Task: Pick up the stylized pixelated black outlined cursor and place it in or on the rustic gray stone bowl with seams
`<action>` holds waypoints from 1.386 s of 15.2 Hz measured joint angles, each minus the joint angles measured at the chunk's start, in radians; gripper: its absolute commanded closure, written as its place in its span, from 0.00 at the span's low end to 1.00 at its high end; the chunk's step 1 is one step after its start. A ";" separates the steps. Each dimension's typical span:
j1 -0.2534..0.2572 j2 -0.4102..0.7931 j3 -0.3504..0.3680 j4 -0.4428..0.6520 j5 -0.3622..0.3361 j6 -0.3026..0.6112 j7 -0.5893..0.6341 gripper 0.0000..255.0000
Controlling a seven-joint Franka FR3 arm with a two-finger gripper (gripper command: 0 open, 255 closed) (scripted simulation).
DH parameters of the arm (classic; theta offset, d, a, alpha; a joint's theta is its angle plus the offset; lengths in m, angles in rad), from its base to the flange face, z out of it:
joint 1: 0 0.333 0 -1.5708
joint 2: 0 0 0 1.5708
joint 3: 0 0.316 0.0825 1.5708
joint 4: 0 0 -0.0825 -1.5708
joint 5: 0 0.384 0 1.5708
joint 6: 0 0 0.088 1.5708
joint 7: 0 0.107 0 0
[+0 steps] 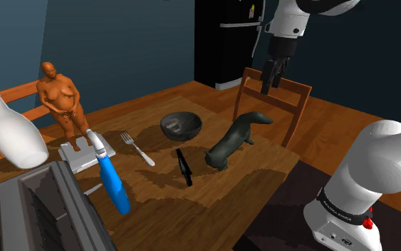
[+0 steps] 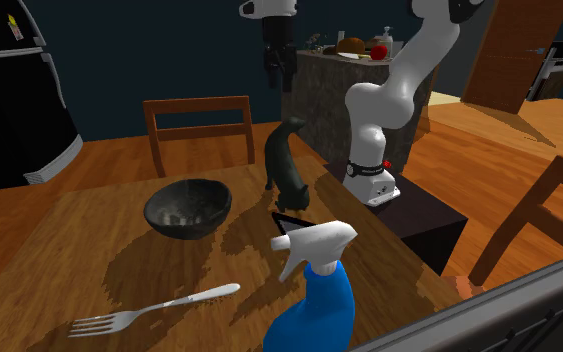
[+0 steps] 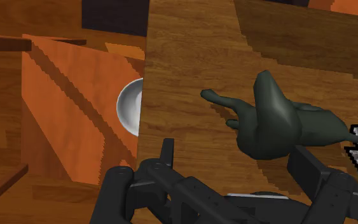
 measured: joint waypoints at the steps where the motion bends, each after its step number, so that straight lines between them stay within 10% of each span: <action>1: 0.000 0.000 0.000 0.000 0.000 0.000 0.000 0.00; 11: 0.058 -0.013 0.231 -0.131 0.118 0.204 0.282 0.00; 14: 0.089 0.029 0.293 -0.150 -0.011 0.307 0.383 0.00; 16: 0.138 0.064 0.322 -0.169 0.078 0.356 0.472 0.00; 21: 0.238 0.172 0.373 -0.124 -0.281 0.494 0.700 0.00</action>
